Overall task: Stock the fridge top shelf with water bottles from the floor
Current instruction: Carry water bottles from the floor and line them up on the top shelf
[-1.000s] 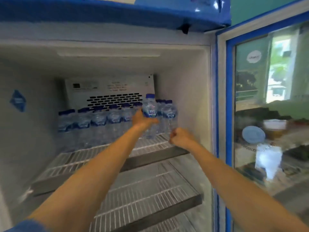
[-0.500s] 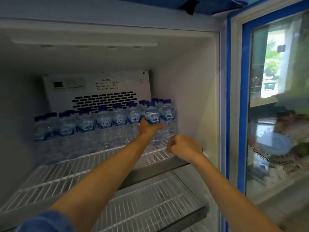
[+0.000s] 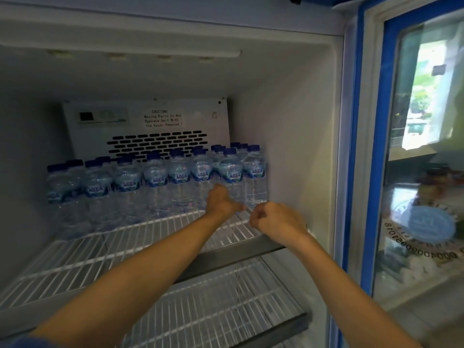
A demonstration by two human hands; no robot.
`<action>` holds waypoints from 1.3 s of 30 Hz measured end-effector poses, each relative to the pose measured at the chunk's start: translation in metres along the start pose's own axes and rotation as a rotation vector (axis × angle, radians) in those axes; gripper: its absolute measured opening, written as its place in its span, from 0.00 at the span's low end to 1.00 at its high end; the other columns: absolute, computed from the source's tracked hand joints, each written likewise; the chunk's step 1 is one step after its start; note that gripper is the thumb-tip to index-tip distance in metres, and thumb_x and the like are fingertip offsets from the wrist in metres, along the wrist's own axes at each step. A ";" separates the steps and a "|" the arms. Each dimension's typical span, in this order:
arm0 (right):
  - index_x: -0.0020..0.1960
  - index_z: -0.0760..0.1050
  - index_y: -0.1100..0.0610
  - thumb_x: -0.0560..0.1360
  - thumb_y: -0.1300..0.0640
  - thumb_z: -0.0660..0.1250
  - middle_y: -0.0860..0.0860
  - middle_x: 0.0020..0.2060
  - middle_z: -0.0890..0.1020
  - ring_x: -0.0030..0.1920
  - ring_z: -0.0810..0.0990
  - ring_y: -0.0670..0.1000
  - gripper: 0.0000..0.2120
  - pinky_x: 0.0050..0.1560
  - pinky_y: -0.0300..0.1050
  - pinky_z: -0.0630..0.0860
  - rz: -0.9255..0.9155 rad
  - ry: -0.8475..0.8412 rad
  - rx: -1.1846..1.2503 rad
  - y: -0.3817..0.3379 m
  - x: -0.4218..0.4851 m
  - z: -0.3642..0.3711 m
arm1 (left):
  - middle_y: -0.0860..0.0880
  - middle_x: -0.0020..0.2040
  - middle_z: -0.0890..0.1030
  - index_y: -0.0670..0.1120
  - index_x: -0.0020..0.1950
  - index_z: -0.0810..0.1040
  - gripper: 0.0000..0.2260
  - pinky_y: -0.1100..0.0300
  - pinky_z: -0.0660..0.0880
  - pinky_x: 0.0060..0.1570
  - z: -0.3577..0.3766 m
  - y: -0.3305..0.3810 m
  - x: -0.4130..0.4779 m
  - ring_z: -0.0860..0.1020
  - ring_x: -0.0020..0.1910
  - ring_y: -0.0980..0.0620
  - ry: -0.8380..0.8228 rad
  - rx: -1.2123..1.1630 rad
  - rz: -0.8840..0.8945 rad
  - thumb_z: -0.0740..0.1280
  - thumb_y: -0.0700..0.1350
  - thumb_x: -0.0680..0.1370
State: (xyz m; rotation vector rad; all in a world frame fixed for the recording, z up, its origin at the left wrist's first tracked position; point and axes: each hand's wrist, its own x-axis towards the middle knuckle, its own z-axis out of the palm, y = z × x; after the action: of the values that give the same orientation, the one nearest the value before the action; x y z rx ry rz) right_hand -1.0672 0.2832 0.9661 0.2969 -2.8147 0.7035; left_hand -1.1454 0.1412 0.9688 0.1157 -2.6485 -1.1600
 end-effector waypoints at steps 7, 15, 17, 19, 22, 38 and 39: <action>0.54 0.80 0.47 0.74 0.47 0.64 0.47 0.55 0.82 0.53 0.80 0.53 0.11 0.47 0.43 0.71 -0.037 0.052 -0.016 0.002 -0.001 0.002 | 0.39 0.66 0.71 0.35 0.71 0.60 0.40 0.58 0.72 0.57 0.003 -0.002 0.000 0.72 0.65 0.43 0.033 -0.008 0.033 0.78 0.46 0.67; 0.54 0.80 0.47 0.75 0.47 0.63 0.47 0.54 0.82 0.53 0.79 0.52 0.11 0.48 0.43 0.71 -0.043 0.063 -0.024 0.002 -0.002 0.002 | 0.39 0.65 0.73 0.36 0.70 0.61 0.39 0.57 0.73 0.57 0.004 0.000 0.000 0.74 0.63 0.43 0.032 0.001 0.051 0.78 0.46 0.67; 0.54 0.80 0.47 0.75 0.47 0.64 0.47 0.54 0.82 0.53 0.79 0.52 0.11 0.48 0.44 0.71 -0.038 0.062 -0.025 0.001 -0.002 0.002 | 0.39 0.64 0.74 0.36 0.70 0.62 0.39 0.58 0.73 0.56 0.004 -0.001 -0.001 0.74 0.62 0.43 0.029 0.006 0.049 0.78 0.46 0.67; 0.53 0.80 0.47 0.75 0.47 0.64 0.47 0.54 0.83 0.53 0.79 0.52 0.11 0.49 0.44 0.72 -0.038 0.062 -0.027 0.000 -0.003 0.001 | 0.39 0.65 0.73 0.37 0.71 0.61 0.40 0.57 0.72 0.58 0.003 0.000 -0.002 0.73 0.64 0.43 0.018 0.005 0.038 0.78 0.45 0.67; 0.54 0.80 0.48 0.74 0.48 0.63 0.49 0.53 0.83 0.53 0.79 0.53 0.11 0.47 0.44 0.71 -0.033 0.068 -0.037 -0.001 -0.004 0.001 | 0.40 0.69 0.69 0.37 0.73 0.57 0.41 0.58 0.69 0.62 0.001 0.003 -0.007 0.69 0.67 0.43 -0.022 0.052 0.027 0.77 0.46 0.69; 0.50 0.81 0.60 0.73 0.60 0.64 0.55 0.42 0.84 0.47 0.79 0.58 0.10 0.49 0.51 0.74 -0.494 0.637 0.419 -0.080 -0.076 0.081 | 0.43 0.51 0.84 0.42 0.55 0.81 0.10 0.64 0.73 0.51 -0.114 -0.056 -0.147 0.81 0.52 0.48 0.165 0.346 0.209 0.68 0.41 0.75; 0.53 0.80 0.60 0.74 0.61 0.64 0.55 0.45 0.83 0.49 0.79 0.57 0.10 0.51 0.50 0.75 -0.565 0.605 0.492 -0.096 -0.093 0.093 | 0.43 0.51 0.84 0.41 0.54 0.82 0.10 0.64 0.71 0.50 -0.126 -0.069 -0.163 0.81 0.52 0.47 0.253 0.371 0.262 0.67 0.39 0.74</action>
State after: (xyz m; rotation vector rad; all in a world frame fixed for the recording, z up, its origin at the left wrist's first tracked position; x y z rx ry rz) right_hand -0.9705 0.1679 0.9040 0.7702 -1.8377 1.0983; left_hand -0.9577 0.0326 0.9691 -0.0186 -2.5248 -0.5287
